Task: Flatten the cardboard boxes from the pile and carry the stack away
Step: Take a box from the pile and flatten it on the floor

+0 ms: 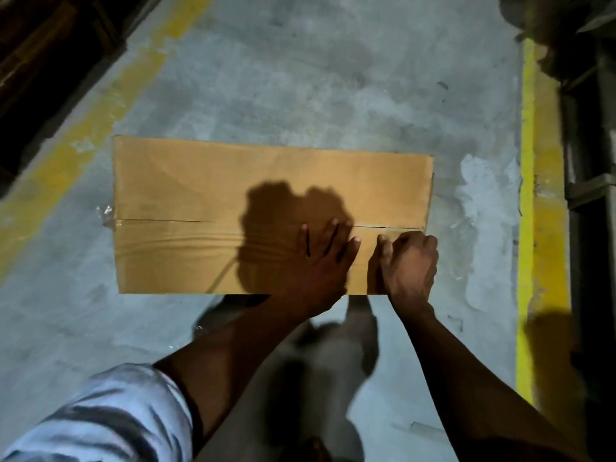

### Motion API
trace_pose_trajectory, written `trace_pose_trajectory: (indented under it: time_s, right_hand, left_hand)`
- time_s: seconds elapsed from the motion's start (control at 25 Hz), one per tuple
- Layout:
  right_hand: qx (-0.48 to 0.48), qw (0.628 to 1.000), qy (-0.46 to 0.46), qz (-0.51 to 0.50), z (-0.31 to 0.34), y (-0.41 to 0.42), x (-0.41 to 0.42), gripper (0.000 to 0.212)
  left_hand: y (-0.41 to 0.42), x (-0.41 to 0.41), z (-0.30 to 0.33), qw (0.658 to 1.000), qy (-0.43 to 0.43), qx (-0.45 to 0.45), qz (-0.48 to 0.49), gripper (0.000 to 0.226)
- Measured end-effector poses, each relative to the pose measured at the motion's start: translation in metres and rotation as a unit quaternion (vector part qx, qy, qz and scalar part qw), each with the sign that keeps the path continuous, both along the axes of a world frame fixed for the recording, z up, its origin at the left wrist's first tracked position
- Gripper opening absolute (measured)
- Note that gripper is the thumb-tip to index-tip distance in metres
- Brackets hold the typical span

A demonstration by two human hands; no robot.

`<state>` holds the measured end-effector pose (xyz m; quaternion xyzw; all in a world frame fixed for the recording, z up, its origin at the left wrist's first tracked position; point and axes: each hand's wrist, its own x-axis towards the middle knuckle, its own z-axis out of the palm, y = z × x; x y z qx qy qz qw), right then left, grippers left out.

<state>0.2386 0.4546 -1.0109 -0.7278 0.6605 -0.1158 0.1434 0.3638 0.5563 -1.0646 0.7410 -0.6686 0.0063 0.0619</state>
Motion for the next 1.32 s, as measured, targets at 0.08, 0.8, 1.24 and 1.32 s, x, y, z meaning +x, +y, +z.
trace_pose_trajectory:
  time_s: [0.08, 0.8, 1.24, 1.32]
  right_hand:
    - [-0.008, 0.999, 0.002, 0.038, 0.003, -0.004, -0.004, 0.039]
    - [0.004, 0.959, -0.196, -0.206, -0.011, -0.081, -0.070, 0.034]
    - [0.221, 0.874, -0.310, -0.304, -0.035, -0.088, -0.052, 0.008]
    - [0.245, 0.884, -0.292, -0.271, -0.044, -0.090, -0.050, 0.010]
  left_hand:
    - [-0.008, -0.005, -0.001, 1.000, 0.005, -0.018, 0.017, 0.068]
    - [-0.024, -0.006, 0.021, 0.999, -0.036, 0.034, 0.003, 0.059]
    - [-0.031, -0.013, 0.037, 0.997, -0.045, 0.055, -0.005, 0.080]
    - [-0.031, -0.013, 0.040, 0.997, -0.043, 0.071, -0.007, 0.082]
